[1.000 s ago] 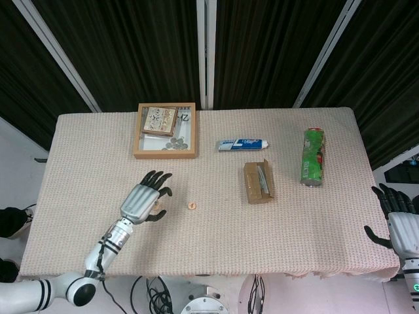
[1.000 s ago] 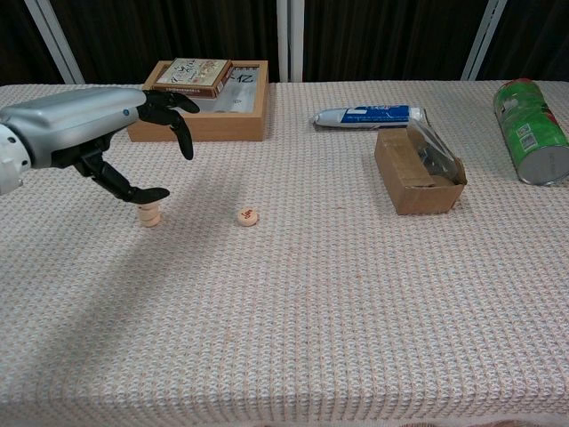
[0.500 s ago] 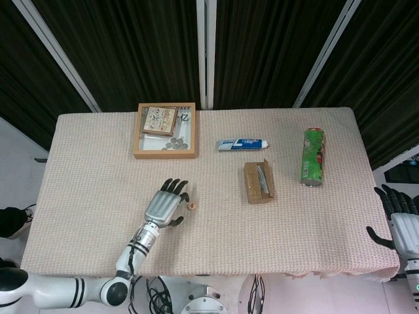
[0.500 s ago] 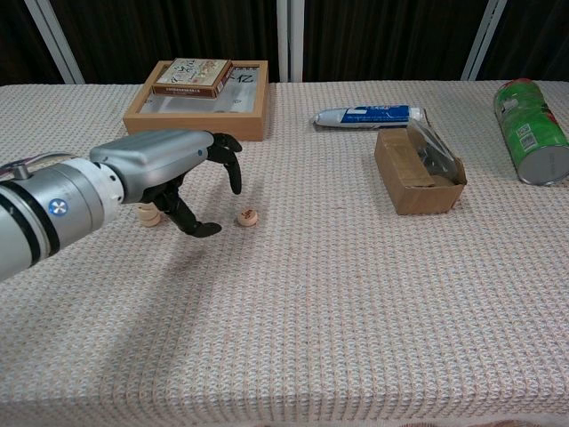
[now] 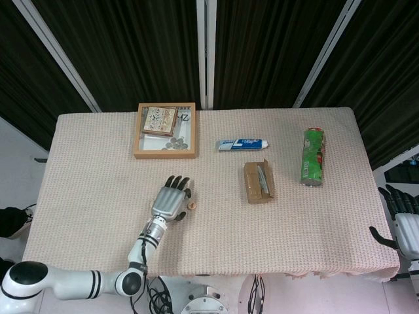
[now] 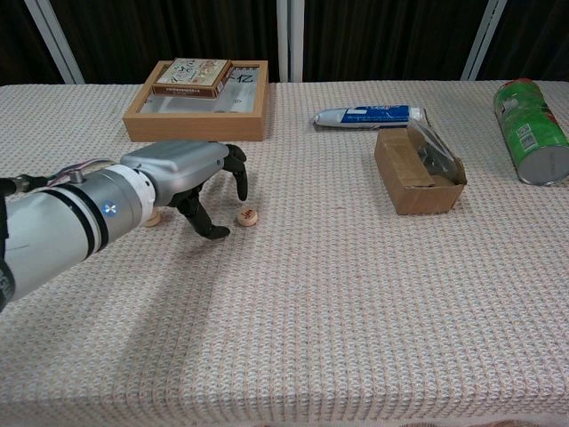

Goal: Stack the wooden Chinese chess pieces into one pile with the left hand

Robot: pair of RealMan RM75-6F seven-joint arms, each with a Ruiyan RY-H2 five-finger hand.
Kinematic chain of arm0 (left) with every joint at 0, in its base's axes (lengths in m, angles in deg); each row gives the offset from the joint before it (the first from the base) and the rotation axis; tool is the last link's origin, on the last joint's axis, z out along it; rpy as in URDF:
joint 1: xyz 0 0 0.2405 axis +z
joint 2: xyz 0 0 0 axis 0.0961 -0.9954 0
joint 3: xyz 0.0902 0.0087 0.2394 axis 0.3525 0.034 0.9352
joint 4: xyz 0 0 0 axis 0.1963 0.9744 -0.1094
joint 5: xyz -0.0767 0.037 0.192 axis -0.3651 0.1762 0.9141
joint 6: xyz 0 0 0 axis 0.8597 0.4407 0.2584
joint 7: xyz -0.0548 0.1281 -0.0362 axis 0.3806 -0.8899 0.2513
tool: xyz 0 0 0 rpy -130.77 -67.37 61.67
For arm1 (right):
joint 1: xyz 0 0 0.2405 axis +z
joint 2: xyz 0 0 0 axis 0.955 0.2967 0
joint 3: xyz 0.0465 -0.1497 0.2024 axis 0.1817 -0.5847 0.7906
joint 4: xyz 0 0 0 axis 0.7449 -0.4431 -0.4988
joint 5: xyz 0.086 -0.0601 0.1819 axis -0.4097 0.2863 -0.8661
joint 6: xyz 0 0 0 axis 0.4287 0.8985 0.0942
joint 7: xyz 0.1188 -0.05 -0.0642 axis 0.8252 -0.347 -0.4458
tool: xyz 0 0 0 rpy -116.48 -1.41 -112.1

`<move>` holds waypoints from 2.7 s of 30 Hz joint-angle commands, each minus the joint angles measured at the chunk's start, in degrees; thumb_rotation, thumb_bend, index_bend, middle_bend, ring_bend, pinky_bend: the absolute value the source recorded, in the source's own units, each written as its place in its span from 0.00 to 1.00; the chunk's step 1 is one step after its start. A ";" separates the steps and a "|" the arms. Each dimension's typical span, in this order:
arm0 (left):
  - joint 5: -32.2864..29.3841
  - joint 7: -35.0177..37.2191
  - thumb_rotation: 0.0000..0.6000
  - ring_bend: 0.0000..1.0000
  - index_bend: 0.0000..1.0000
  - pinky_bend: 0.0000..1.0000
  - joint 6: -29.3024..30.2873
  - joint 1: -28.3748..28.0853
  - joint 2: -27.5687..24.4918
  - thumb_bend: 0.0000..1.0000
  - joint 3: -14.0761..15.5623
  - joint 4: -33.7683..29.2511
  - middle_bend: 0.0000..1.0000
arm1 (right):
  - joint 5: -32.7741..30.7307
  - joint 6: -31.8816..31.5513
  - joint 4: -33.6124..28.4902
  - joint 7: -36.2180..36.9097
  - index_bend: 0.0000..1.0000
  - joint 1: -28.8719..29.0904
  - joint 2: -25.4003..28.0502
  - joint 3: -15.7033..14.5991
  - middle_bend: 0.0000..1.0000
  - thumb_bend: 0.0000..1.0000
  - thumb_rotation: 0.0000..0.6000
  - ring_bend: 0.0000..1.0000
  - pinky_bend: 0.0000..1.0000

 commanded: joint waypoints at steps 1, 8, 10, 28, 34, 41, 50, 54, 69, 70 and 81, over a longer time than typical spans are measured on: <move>-0.29 0.26 1.00 0.00 0.36 0.00 -0.24 -0.38 0.33 0.24 0.04 0.52 0.06 | -0.07 0.06 0.16 0.13 0.00 -0.01 -0.04 0.03 0.00 0.22 1.00 0.00 0.00; 2.13 3.32 1.00 0.00 0.41 0.00 -0.45 -0.58 1.02 0.24 0.38 2.07 0.09 | 0.06 0.22 0.29 0.27 0.00 0.09 -0.04 0.03 0.00 0.22 1.00 0.00 0.00; 3.33 4.52 1.00 0.00 0.44 0.00 -0.71 -0.50 1.28 0.24 0.82 3.03 0.10 | 0.05 0.26 0.22 0.29 0.00 0.08 -0.09 0.02 0.00 0.22 1.00 0.00 0.00; 4.21 8.69 1.00 0.00 0.45 0.00 -2.91 -0.63 2.45 0.24 0.78 5.42 0.10 | 0.04 0.58 0.88 0.51 0.00 0.06 -0.64 -0.18 0.00 0.22 1.00 0.00 0.00; 4.46 9.50 1.00 0.00 0.47 0.00 -3.23 -0.82 2.76 0.25 0.62 6.04 0.11 | 0.04 0.64 1.20 0.86 0.00 0.05 -0.65 -0.16 0.00 0.22 1.00 0.00 0.00; 4.73 10.13 1.00 0.00 0.50 0.00 -2.51 -0.40 2.28 0.26 0.50 5.80 0.12 | -0.01 0.79 1.53 1.14 0.00 0.03 -0.72 -0.19 0.00 0.22 1.00 0.00 0.00; 2.96 7.67 1.00 0.00 0.50 0.00 -0.15 0.77 -2.71 0.26 0.46 -1.45 0.12 | 0.11 0.81 1.08 0.56 0.00 0.12 -0.65 -0.17 0.00 0.22 1.00 0.00 0.00; -0.37 4.88 1.00 0.00 0.50 0.00 0.88 1.18 -7.36 0.26 0.35 -7.65 0.12 | 0.26 0.79 0.65 0.02 0.00 0.18 -0.63 -0.21 0.00 0.22 1.00 0.00 0.00; -12.15 3.64 1.00 0.00 0.49 0.00 -1.72 0.60 -23.02 0.26 0.58 -18.32 0.12 | 0.60 0.60 -0.78 -1.38 0.00 0.35 -0.39 -0.25 0.00 0.22 1.00 0.00 0.00; -12.56 3.88 1.00 0.00 0.49 0.00 -2.06 0.52 -23.47 0.26 0.78 -18.44 0.12 | 0.54 0.70 -0.82 -1.48 0.00 0.41 -0.41 -0.23 0.00 0.22 1.00 0.00 0.00; -12.44 6.69 1.00 0.00 0.49 0.00 -3.60 -1.15 -23.42 0.26 2.32 -17.17 0.12 | 0.02 0.75 -1.21 -1.88 0.00 0.58 -0.23 0.10 0.00 0.22 1.00 0.00 0.00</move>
